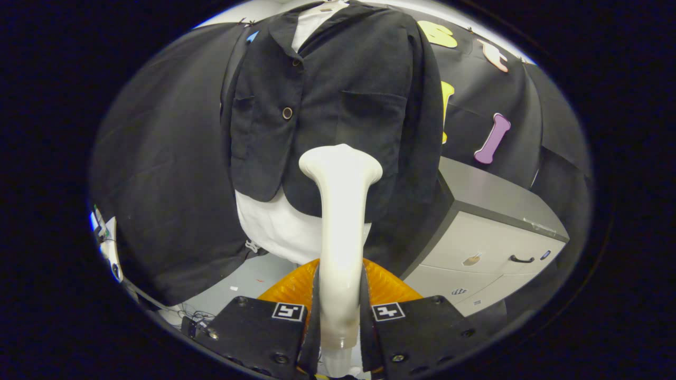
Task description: Iron the clothes twice with a garment steamer, once on the left side and once on the right side.
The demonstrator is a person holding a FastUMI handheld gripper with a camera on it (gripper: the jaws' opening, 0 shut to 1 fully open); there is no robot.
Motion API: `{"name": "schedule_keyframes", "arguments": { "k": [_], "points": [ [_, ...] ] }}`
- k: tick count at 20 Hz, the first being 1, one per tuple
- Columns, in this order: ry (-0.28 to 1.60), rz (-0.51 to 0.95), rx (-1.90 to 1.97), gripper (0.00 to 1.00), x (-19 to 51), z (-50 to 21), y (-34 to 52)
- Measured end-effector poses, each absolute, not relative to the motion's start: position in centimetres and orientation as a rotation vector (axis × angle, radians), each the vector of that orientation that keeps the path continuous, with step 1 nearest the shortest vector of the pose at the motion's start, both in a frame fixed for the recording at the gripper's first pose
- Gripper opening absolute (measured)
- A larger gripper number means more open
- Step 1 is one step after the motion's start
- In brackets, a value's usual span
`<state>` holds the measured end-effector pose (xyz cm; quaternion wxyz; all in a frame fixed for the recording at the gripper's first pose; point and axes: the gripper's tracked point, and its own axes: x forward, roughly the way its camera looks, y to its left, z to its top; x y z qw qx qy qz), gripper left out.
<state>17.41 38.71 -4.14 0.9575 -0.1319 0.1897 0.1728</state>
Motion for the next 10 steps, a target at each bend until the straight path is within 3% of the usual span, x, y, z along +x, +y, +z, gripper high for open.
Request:
{"name": "schedule_keyframes", "arguments": {
  "k": [10],
  "points": [
    [0.277, 0.358, -0.201, 0.33, 15.5, 3.4, 38.0]
  ]
}}
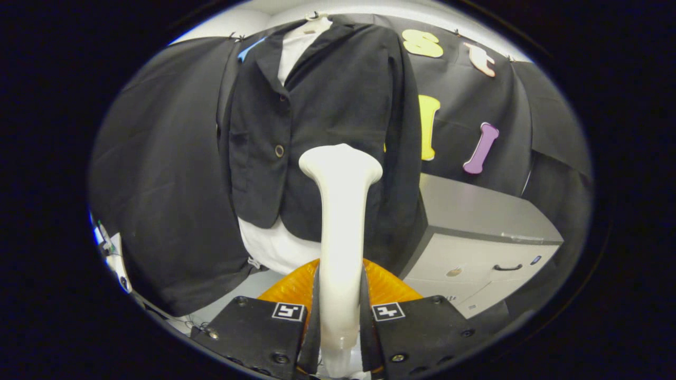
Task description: Iron the clothes twice with a garment steamer, once on the left side and once on the right side.
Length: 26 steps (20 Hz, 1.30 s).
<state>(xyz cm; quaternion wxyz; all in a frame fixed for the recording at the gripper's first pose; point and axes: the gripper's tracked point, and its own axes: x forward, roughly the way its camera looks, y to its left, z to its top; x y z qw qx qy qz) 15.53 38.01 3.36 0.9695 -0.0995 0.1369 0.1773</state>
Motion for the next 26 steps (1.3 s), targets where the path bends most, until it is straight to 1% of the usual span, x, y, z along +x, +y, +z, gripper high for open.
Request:
{"name": "schedule_keyframes", "arguments": {
  "k": [6, 18, 26],
  "points": [
    [0.129, 0.392, -0.199, 0.33, 14.5, 11.3, 40.8],
    [-0.047, 0.557, -0.189, 0.33, 12.3, 22.2, 53.8],
    [-0.139, 0.572, -0.195, 0.33, 12.1, 28.9, 61.5]
  ]
}}
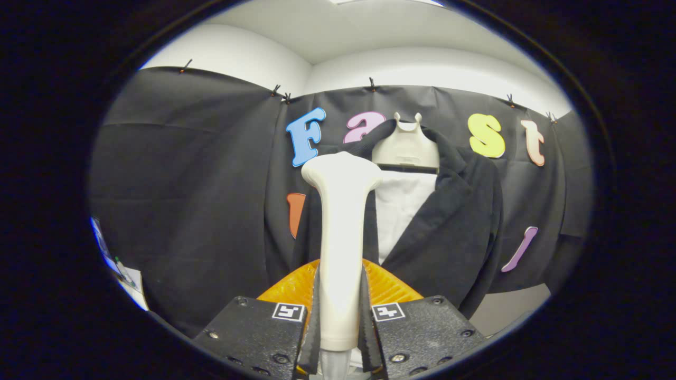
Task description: Iron the clothes twice with a garment steamer, once on the left side and once on the right side.
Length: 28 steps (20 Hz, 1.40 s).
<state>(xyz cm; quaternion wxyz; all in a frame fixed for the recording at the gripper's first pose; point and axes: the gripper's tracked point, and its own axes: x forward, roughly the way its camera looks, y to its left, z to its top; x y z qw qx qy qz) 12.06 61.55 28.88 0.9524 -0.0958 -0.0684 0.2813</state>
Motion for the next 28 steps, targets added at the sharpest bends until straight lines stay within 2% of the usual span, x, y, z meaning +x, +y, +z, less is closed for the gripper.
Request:
{"name": "schedule_keyframes", "arguments": {
  "k": [10, 28],
  "points": [
    [-0.132, 0.505, -0.265, 0.33, 15.9, 29.4, 66.0],
    [-0.010, 0.483, -0.330, 0.33, 16.7, 19.9, 62.9]
  ]
}}
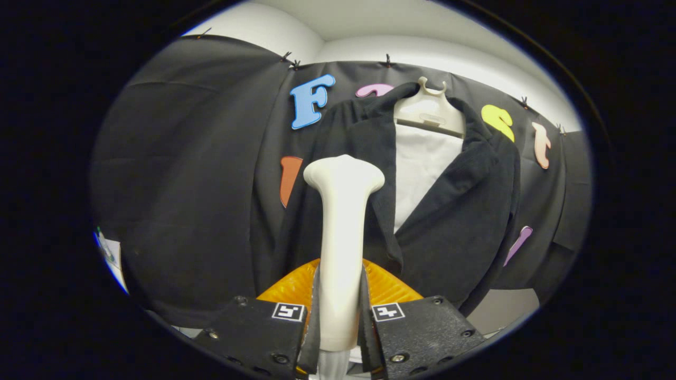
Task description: Iron the clothes twice with a garment steamer, once on the left side and once on the right side.
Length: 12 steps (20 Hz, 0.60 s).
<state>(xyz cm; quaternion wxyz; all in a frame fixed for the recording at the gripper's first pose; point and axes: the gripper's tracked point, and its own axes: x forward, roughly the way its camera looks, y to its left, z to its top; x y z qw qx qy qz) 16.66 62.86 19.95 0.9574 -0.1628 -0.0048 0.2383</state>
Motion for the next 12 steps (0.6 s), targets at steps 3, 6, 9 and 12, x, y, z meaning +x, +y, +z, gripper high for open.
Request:
{"name": "schedule_keyframes", "arguments": {
  "k": [3, 6, 9, 12],
  "points": [
    [0.008, 0.486, -0.336, 0.33, 16.6, 18.6, 62.5],
    [0.017, 0.486, -0.358, 0.33, 16.4, 16.8, 62.1],
    [0.064, 0.498, -0.368, 0.33, 16.2, 14.1, 61.6],
    [0.109, 0.500, -0.376, 0.33, 15.9, 11.6, 60.7]
  ]
}}
